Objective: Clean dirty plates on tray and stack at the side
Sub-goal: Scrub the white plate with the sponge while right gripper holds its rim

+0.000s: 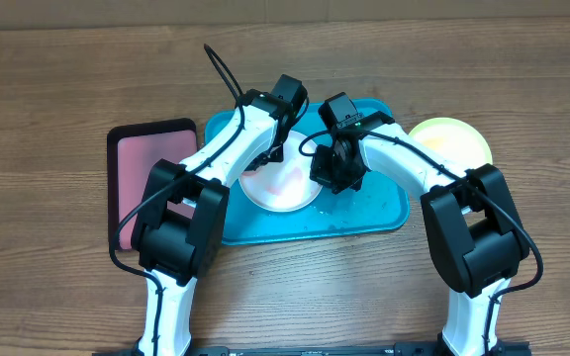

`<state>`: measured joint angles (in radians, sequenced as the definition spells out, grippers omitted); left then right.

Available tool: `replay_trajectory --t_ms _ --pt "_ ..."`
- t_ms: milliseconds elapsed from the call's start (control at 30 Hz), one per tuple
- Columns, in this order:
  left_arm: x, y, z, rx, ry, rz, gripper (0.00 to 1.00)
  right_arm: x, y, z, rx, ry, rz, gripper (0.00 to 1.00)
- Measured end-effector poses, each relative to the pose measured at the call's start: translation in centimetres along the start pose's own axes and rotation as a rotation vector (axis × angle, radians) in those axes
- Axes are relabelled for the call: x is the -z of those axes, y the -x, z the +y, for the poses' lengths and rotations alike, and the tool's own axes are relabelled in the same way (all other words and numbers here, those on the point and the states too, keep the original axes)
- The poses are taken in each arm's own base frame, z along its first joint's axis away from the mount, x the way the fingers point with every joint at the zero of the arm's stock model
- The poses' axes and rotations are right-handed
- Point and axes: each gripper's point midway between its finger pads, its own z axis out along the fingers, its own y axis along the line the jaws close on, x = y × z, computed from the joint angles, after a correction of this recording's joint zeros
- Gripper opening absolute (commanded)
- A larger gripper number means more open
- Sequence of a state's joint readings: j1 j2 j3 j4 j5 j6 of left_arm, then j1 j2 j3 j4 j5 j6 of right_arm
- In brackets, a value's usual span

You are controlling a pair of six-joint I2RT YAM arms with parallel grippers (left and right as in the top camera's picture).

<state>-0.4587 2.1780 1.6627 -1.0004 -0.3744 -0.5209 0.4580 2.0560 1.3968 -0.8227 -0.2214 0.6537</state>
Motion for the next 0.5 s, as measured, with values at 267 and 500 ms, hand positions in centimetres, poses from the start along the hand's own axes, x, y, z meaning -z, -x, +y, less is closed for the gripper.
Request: replay_trajectory --t_ms 267,500 --pt "1.3 -4.5 -4.7 -0.215 -0.325 0.214 0.04 0.0 -0.2 0.6 0.059 0.042 0.019 0.04" --pt "2.8 -5.3 -7.9 -0.249 -0.524 0.25 0.04 -0.4 -1.3 2.0 0.121 0.139 0.076 0.04"
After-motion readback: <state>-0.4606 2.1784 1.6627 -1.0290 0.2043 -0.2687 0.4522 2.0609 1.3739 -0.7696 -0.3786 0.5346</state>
